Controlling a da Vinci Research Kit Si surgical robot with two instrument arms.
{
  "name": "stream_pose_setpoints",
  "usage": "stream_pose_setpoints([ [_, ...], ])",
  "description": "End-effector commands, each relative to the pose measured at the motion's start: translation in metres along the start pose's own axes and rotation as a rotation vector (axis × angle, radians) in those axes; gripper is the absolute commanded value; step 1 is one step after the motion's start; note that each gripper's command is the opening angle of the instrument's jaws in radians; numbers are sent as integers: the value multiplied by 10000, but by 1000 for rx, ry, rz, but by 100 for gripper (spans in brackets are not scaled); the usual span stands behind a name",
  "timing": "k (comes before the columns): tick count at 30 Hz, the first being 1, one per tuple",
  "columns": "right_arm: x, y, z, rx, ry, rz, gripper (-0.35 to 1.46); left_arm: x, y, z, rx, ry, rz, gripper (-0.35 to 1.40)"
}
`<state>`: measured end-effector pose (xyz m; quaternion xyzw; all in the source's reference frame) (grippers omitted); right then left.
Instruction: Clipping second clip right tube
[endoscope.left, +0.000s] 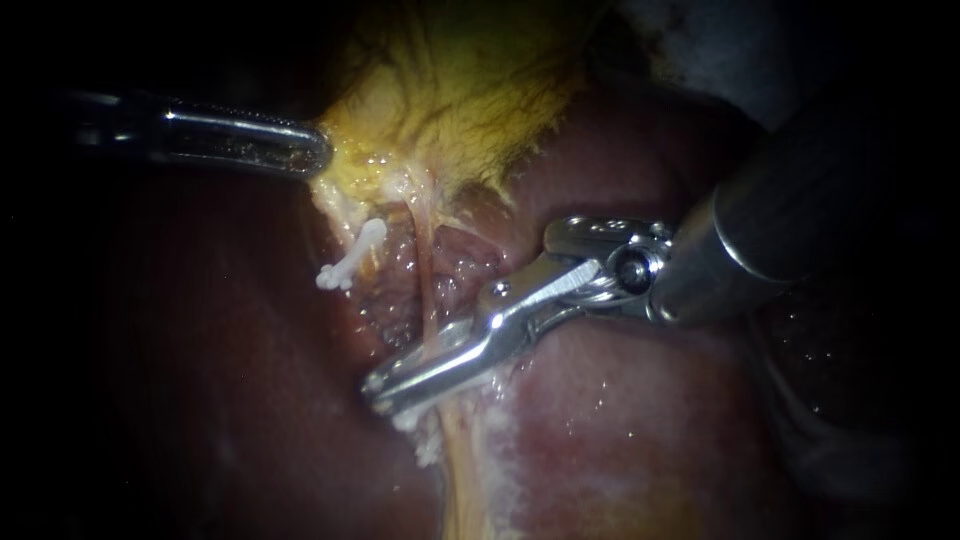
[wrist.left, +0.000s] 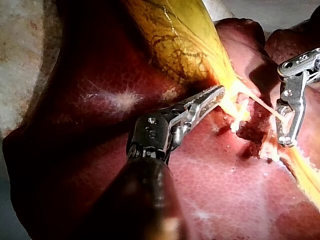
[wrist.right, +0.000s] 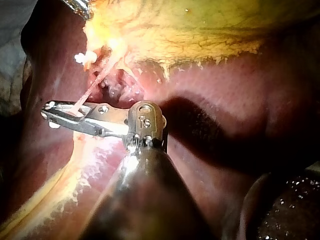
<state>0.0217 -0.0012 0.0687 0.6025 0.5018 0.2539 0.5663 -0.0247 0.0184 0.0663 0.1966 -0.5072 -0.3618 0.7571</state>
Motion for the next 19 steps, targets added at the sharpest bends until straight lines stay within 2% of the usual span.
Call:
stream_pose_setpoints([
  [1, 0, 0, 0, 0, 0, 0, -35, 1, 0, 0, 0, 0, 0, -35],
  [19, 0, 1, -3, -1, -1, 0, -35, 3, 3, 2, 0, 0, 1, -35],
])
